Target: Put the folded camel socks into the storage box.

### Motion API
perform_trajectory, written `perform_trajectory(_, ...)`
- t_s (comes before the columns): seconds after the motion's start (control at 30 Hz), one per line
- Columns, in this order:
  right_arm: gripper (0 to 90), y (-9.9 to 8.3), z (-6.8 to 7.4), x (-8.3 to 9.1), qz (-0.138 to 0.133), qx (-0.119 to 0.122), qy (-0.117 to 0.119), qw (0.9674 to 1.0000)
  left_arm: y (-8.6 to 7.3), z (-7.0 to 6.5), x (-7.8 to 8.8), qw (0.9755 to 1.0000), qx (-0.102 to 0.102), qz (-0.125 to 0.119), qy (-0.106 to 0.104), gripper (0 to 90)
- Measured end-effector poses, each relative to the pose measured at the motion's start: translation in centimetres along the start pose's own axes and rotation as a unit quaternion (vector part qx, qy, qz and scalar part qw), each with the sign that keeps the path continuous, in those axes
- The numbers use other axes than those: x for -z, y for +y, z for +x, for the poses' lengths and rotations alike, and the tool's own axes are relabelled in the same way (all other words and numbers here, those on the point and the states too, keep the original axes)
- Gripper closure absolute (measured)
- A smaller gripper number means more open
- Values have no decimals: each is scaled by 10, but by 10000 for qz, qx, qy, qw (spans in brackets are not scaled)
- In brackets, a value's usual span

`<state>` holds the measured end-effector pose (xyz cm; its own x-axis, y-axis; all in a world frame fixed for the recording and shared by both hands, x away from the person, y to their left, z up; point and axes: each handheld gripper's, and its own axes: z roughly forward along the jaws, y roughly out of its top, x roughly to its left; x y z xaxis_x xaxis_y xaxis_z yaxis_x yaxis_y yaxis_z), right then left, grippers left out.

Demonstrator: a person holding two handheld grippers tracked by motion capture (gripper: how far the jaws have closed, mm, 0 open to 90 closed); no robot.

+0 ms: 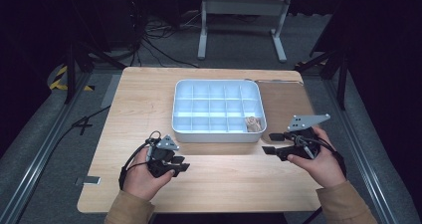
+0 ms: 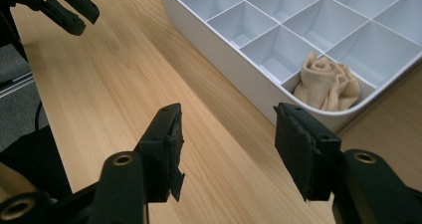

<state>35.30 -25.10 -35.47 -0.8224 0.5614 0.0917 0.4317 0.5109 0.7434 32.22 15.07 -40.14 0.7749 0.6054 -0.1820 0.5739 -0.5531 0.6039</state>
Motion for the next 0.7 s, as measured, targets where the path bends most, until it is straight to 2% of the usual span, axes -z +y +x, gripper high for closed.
perform_trajectory(0.17, 398, -14, 4, 3, -139, -174, -38, 9997, 0, 0, -1, 10000, 23, -28, 21, 666)
perform_trajectory(0.27, 367, -23, 5, -2, -114, -133, 67, 9998, -1, 0, -2, 10000, 19, -13, 21, 666)
perform_trajectory(0.37, 317, -29, 4, -13, 151, -103, 244, 9995, -1, 2, -3, 10000, 37, 43, 27, 666)
perform_trajectory(0.43, 311, -32, 4, -18, 192, -71, 165, 9997, -2, 3, -4, 10000, 11, 21, 64, 666)
perform_trajectory(0.57, 290, -42, 4, -30, 409, 92, 200, 9989, -3, 4, -5, 9999, -7, 81, 149, 665)
perform_trajectory(0.7, 279, -57, 3, -43, 562, 109, 189, 9982, -4, 5, -10, 9997, -52, 179, 186, 662)
